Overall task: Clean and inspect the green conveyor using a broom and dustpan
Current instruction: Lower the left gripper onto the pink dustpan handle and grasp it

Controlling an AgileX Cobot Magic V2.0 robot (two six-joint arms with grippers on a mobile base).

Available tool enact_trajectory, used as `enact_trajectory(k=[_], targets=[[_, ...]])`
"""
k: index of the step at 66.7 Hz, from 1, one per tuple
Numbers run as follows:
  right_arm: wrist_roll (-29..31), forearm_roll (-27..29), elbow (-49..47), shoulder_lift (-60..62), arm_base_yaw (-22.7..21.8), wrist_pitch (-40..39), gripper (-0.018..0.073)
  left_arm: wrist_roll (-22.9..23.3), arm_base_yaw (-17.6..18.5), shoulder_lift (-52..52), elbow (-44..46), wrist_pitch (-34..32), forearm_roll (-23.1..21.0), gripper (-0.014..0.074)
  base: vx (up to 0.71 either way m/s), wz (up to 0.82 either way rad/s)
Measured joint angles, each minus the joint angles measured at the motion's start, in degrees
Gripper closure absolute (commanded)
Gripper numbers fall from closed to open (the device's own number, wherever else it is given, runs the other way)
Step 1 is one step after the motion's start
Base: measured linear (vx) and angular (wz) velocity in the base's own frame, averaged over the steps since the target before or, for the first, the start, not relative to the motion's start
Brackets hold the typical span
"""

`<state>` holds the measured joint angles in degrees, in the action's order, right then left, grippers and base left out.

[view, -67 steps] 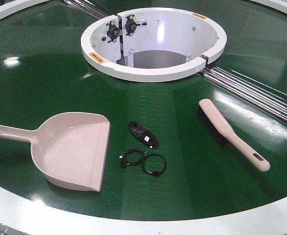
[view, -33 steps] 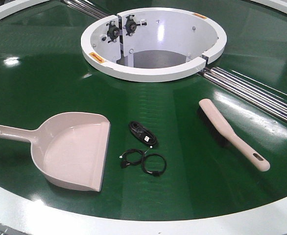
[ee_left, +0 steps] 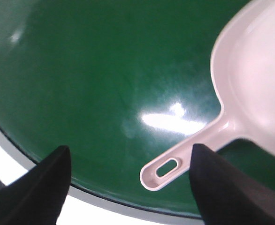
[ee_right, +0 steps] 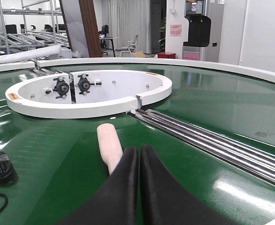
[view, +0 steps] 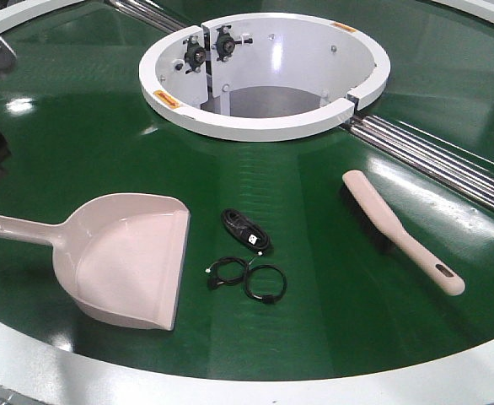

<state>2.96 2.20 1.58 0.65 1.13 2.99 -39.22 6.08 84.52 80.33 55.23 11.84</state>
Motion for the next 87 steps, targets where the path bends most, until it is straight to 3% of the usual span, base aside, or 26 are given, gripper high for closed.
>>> enact_trajectory(k=[11, 25, 44, 87], targets=[[0.0, 0.0, 0.0, 0.0, 0.0, 0.0, 0.0568, -14.9, 0.0, 4.5, 0.0, 3.6, -1.2, 0.0105, 0.0, 0.0], [0.0, 0.0, 0.0, 0.0, 0.0, 0.0, 0.0568, -24.0, 0.0, 9.6, 0.0, 7.9, -2.9, 0.0105, 0.0, 0.0], [0.0, 0.0, 0.0, 0.0, 0.0, 0.0, 0.0568, -28.7, 0.0, 15.0, 0.0, 7.7, -3.0, 0.0105, 0.0, 0.0], [0.0, 0.0, 0.0, 0.0, 0.0, 0.0, 0.0568, -34.2, 0.0, 21.6, 0.5, 5.5, -1.4, 0.0105, 0.0, 0.0]])
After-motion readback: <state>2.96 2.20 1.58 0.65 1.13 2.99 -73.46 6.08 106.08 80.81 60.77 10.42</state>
